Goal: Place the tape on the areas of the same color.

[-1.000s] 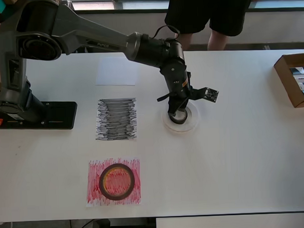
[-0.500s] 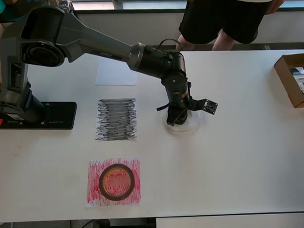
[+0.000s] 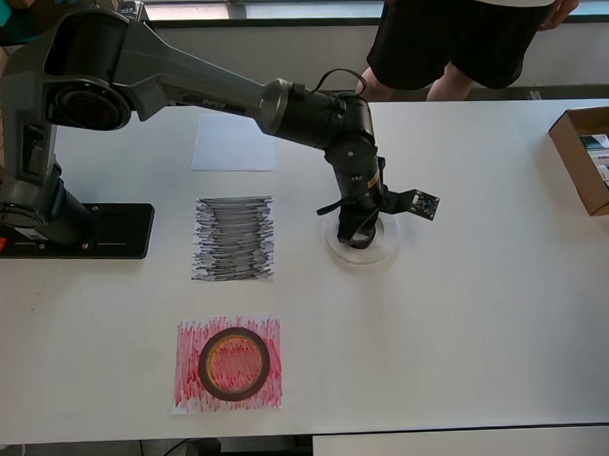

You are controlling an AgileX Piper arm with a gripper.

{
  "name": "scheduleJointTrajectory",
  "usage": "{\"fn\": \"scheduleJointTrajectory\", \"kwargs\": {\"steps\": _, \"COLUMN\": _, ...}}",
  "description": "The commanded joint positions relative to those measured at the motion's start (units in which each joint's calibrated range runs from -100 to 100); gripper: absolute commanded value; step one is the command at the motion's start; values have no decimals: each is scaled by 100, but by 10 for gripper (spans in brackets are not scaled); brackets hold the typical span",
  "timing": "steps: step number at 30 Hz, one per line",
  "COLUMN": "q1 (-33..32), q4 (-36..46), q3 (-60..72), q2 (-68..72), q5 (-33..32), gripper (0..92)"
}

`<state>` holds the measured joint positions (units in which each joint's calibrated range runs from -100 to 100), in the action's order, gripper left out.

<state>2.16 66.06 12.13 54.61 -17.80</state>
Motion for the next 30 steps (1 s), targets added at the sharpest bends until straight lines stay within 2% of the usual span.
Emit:
{"fn": "scheduleJointTrajectory", "kwargs": {"steps": 1, "q1": -20, "q4": -25, "q3": 54, "q2": 76, "q5": -5, "gripper": 410}}
{"fn": "scheduleJointTrajectory", "kwargs": {"steps": 30, "q1": -194, "q4": -25, "q3": 282, "q2": 320, "q5": 52, "gripper": 415}}
